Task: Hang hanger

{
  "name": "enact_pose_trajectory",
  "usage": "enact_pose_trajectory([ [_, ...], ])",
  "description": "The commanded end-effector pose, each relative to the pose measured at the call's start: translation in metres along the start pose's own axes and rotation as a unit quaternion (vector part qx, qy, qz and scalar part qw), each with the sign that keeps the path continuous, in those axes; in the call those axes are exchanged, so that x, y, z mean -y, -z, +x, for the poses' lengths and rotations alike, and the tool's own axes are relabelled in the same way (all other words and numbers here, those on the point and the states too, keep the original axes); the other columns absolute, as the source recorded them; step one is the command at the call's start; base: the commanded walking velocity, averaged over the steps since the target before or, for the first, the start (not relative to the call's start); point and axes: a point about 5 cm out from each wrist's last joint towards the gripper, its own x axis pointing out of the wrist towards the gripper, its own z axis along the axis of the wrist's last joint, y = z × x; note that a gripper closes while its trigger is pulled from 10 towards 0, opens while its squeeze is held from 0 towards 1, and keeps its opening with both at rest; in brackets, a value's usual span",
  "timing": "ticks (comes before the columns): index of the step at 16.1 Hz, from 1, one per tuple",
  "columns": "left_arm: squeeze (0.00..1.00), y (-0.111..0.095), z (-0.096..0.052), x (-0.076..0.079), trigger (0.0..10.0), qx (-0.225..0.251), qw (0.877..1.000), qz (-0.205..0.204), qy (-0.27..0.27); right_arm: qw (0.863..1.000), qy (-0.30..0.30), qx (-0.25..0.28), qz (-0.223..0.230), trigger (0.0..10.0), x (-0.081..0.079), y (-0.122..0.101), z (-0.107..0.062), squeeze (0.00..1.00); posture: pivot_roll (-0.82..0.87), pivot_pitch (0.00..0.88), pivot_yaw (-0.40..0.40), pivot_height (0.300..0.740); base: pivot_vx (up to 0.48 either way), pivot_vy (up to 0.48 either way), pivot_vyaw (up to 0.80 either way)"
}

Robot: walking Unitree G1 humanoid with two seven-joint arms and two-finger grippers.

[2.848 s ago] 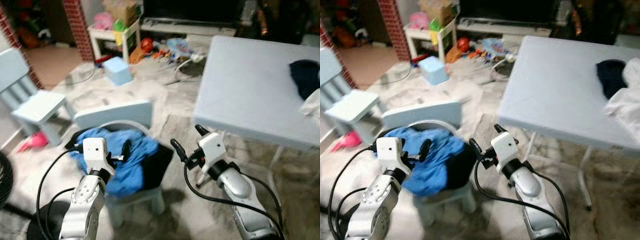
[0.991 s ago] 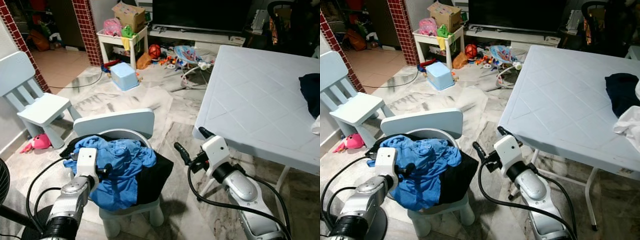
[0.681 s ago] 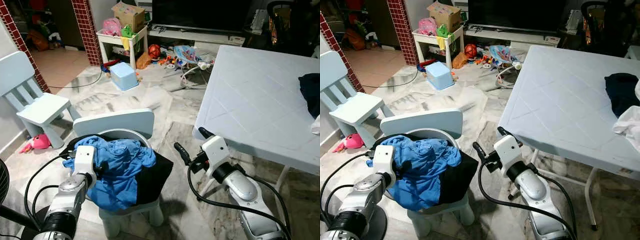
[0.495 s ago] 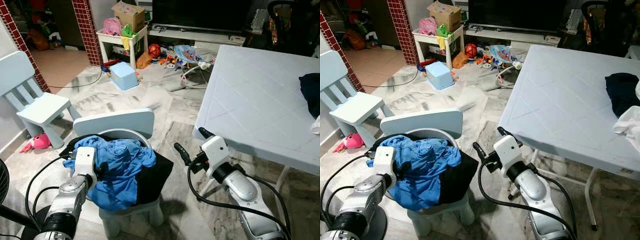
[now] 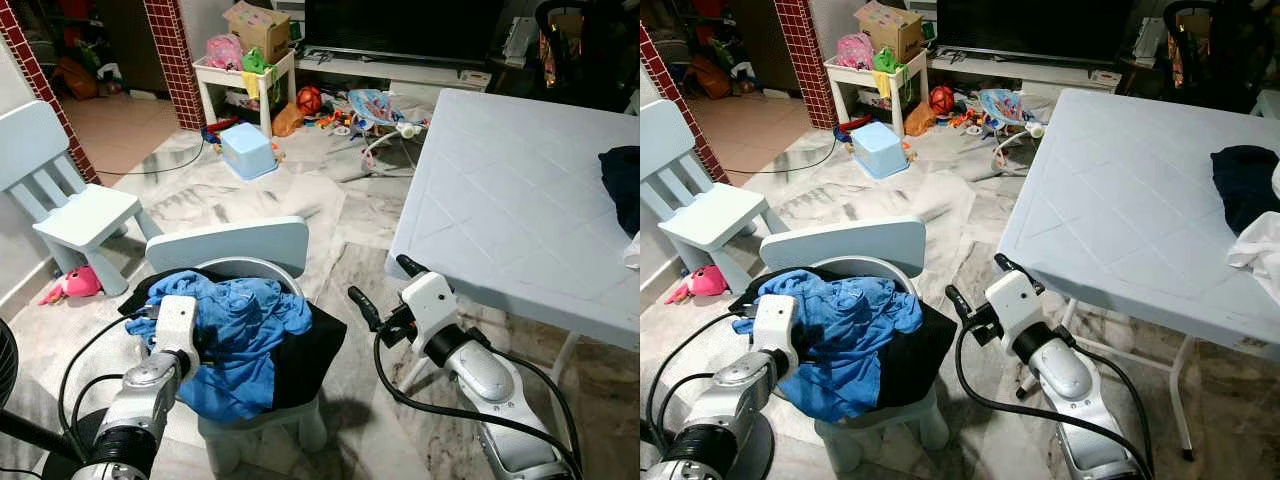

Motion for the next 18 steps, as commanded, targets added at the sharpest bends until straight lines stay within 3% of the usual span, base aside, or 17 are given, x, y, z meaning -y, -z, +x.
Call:
enact_pose_trajectory([
  [1,0.0,0.0,-0.001,0.004,0.0,-0.008,1.0,0.007,0.019,1.0,-0.004,0.007,-0.006,10.0,0.0,-0.003,0.003,0.0,-0.1,0.0,-0.005,0.74,0.0,0.0,0.0],
  [6,0.0,0.014,-0.022,0.012,0.0,-0.04,0.996,0.03,0.074,1.0,-0.003,0.006,-0.008,10.0,0.001,-0.002,0.002,0.0,-0.09,0.0,-0.002,0.74,0.0,0.0,0.0],
  [9,0.0,0.02,-0.048,0.025,0.0,-0.043,0.994,0.009,0.096,1.0,-0.007,0.007,-0.008,10.0,0.0,-0.003,0.005,0.0,-0.07,0.0,-0.008,0.74,0.0,0.0,0.0],
  [11,0.0,0.018,-0.056,0.036,0.0,-0.041,0.994,-0.004,0.105,1.0,-0.009,0.008,-0.008,10.0,-0.001,-0.002,0.006,0.0,-0.07,0.0,-0.008,0.74,0.0,0.0,0.0],
  [13,0.0,0.003,-0.061,0.049,0.0,0.009,0.995,0.014,0.102,1.0,-0.011,0.01,-0.007,10.0,-0.002,-0.003,0.007,0.0,-0.06,0.001,-0.012,0.74,0.0,0.0,0.0],
  [14,0.0,-0.009,-0.06,0.041,8.7,0.043,0.996,0.052,0.057,1.0,-0.012,0.01,-0.007,10.0,-0.003,-0.003,0.008,0.0,-0.06,0.003,-0.011,0.74,0.0,0.0,0.0],
  [15,0.0,-0.016,-0.058,0.03,10.0,0.061,0.996,0.059,0.017,1.0,-0.012,0.01,-0.007,10.0,-0.003,-0.002,0.008,0.0,-0.06,0.003,-0.01,0.74,0.0,0.0,0.0],
  [18,0.0,-0.041,-0.059,0.019,10.0,0.138,0.99,0.004,-0.035,1.0,-0.01,0.009,-0.007,10.0,-0.002,-0.002,0.007,0.0,-0.06,0.003,-0.01,0.74,0.0,0.0,0.0],
])
